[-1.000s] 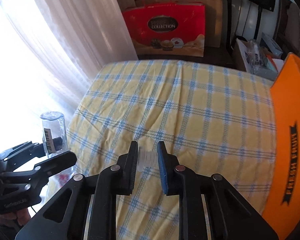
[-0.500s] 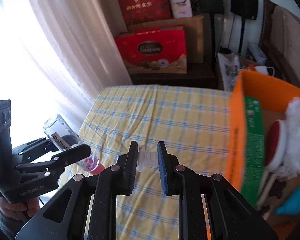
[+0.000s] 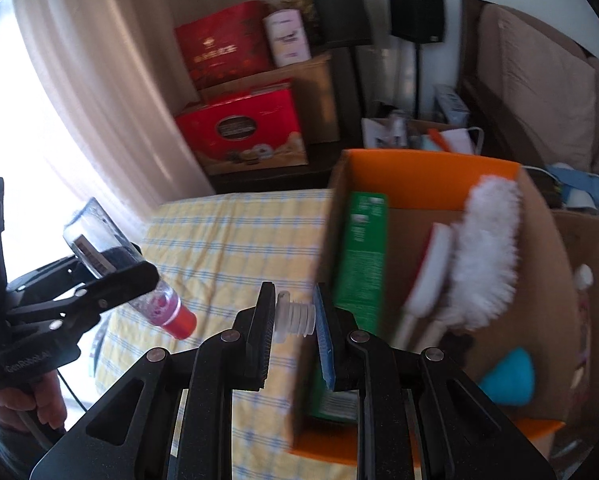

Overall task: Organize objects
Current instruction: 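Lift the bottle with the left tool and carry it over the box, then lower the bottle into the orange box and open the left tool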

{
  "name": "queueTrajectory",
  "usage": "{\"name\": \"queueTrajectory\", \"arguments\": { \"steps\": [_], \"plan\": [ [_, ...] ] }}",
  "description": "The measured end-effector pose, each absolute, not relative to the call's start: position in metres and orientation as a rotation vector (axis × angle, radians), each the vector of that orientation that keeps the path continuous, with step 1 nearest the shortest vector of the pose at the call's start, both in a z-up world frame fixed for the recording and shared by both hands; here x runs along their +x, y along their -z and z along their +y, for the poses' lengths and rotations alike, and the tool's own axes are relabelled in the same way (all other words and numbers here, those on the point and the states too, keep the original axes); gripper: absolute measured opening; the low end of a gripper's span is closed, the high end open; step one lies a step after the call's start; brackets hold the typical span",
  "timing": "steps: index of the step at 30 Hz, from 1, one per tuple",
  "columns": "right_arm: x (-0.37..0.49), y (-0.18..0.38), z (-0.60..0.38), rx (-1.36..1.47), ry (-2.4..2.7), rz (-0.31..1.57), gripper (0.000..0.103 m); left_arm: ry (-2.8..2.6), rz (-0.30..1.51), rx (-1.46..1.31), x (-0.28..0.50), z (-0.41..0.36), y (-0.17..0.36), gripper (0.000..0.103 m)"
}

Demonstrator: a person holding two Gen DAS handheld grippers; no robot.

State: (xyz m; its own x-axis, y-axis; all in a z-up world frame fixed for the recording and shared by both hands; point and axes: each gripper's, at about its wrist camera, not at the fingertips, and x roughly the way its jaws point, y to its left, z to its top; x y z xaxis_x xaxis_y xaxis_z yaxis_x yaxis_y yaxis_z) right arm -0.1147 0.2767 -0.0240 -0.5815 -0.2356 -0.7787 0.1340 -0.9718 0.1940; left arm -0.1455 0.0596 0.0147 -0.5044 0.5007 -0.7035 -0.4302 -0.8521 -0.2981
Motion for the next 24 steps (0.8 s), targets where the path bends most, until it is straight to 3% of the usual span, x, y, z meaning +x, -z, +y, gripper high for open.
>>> {"name": "queueTrajectory", "arguments": {
  "steps": [24],
  "plan": [
    [-0.081,0.074,0.403,1.518,2.691,-0.3,0.019,-2.083,0.075,-1.18,-0.124,0.226,0.008,0.044]
  ]
}}
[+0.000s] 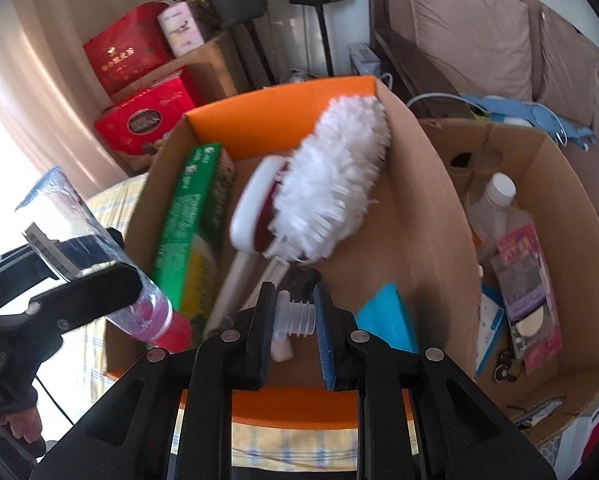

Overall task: Organize objects
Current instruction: 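Lower the bottle into the orange box and open the left tool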

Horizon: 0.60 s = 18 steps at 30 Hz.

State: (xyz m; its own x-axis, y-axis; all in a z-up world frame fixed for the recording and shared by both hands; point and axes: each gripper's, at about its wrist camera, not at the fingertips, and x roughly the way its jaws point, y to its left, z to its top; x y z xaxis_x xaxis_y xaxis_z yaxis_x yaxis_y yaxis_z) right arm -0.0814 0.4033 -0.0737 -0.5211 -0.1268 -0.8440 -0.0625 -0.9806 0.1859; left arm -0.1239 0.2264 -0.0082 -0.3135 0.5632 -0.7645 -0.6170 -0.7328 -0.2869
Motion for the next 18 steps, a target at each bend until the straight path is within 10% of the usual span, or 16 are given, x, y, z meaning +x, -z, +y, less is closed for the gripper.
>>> {"name": "queueTrajectory", "arguments": {
  "steps": [18],
  "plan": [
    [-0.076,0.101,0.434,1.585,2.669,-0.364,0.018,-1.969,0.198,-1.343,-0.128,0.284,0.063,0.045]
  ]
}}
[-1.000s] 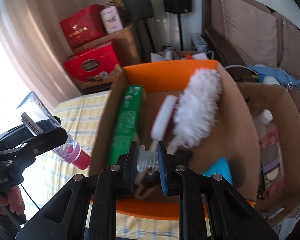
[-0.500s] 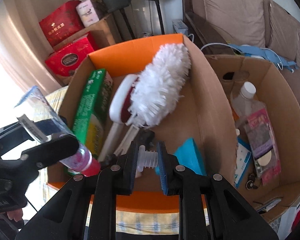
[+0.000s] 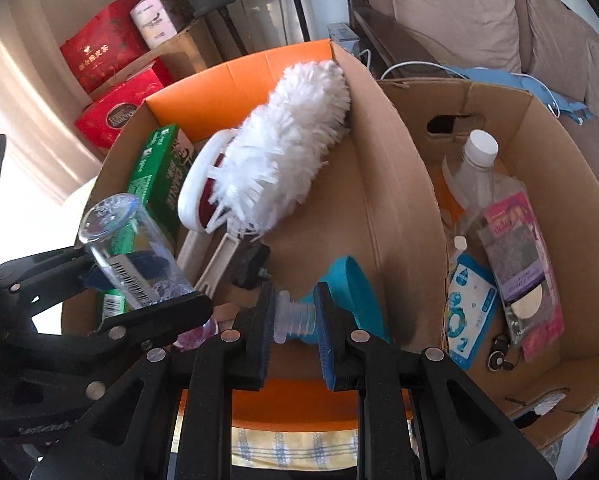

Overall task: Organize objects
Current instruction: 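Lower the bottle into the orange box and open the left tool, then withdraw the left tool from the orange box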

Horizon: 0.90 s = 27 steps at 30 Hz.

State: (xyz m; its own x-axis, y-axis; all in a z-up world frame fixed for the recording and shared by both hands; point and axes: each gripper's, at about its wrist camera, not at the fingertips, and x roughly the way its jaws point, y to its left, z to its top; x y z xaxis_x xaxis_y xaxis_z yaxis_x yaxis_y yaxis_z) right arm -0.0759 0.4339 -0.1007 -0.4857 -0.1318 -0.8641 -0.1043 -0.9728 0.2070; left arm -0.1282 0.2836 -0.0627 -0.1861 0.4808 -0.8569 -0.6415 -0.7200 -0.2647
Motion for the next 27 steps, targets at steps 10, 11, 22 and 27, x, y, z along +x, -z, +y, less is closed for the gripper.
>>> {"name": "queueTrajectory", "arguments": {
  "steps": [10,11,22,27],
  "plan": [
    [-0.076,0.093,0.438,1.525,2.689,-0.425,0.025,-2.0,0.066,-1.365,-0.145,0.267,0.06,0.073],
    [-0.075,0.091,0.438,1.518,2.693,-0.427,0.026,-2.005,0.056,-1.358,-0.145,0.264,0.058,0.075],
    [-0.067,0.066,0.428,1.431,2.769,-0.373,0.051,-2.103,0.062,-1.306,-0.141,0.232,0.035,0.085],
    [-0.066,0.063,0.418,1.423,2.774,-0.343,0.064,-2.171,0.095,-1.289,-0.133,0.216,0.024,0.097]
  ]
}}
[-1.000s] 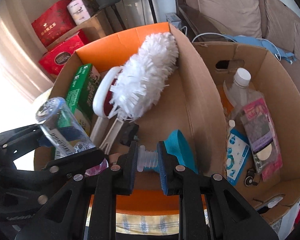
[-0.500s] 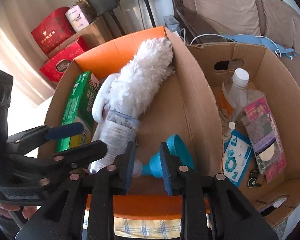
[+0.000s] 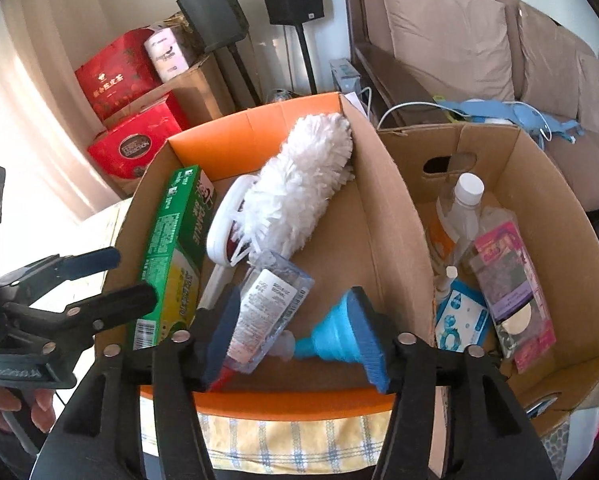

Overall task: Organize objects
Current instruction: 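Withdraw the left tool from the orange box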

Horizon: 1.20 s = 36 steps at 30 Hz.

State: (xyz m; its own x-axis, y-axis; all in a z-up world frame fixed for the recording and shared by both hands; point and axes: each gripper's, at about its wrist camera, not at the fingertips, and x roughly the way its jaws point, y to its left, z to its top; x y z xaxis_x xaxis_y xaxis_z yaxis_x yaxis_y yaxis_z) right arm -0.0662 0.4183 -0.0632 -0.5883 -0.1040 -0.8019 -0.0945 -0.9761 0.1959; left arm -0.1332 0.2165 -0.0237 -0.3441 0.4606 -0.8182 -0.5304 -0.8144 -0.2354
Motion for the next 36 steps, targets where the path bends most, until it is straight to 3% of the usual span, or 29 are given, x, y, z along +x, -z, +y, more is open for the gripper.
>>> {"name": "queueTrajectory", "arguments": {
  "steps": [3,6,12,24,36],
  "plan": [
    [-0.065,0.063,0.411,1.419,2.77,-0.323,0.081,-2.218,0.127,-1.264,-0.123,0.204,0.019,0.097],
    [-0.062,0.061,0.403,1.405,2.764,-0.316,0.085,-2.24,0.117,-1.26,-0.118,0.192,0.016,0.103],
    [-0.057,0.056,0.383,1.38,2.771,-0.256,0.102,-2.302,0.107,-1.261,-0.11,0.165,0.011,0.103],
    [-0.037,0.046,0.343,1.308,2.813,-0.109,0.102,-2.423,0.13,-1.256,-0.083,0.123,0.01,0.103],
    [-0.019,0.043,0.308,1.236,2.814,-0.077,0.102,-2.555,0.071,-1.247,-0.059,0.074,0.012,0.103]
  ]
}}
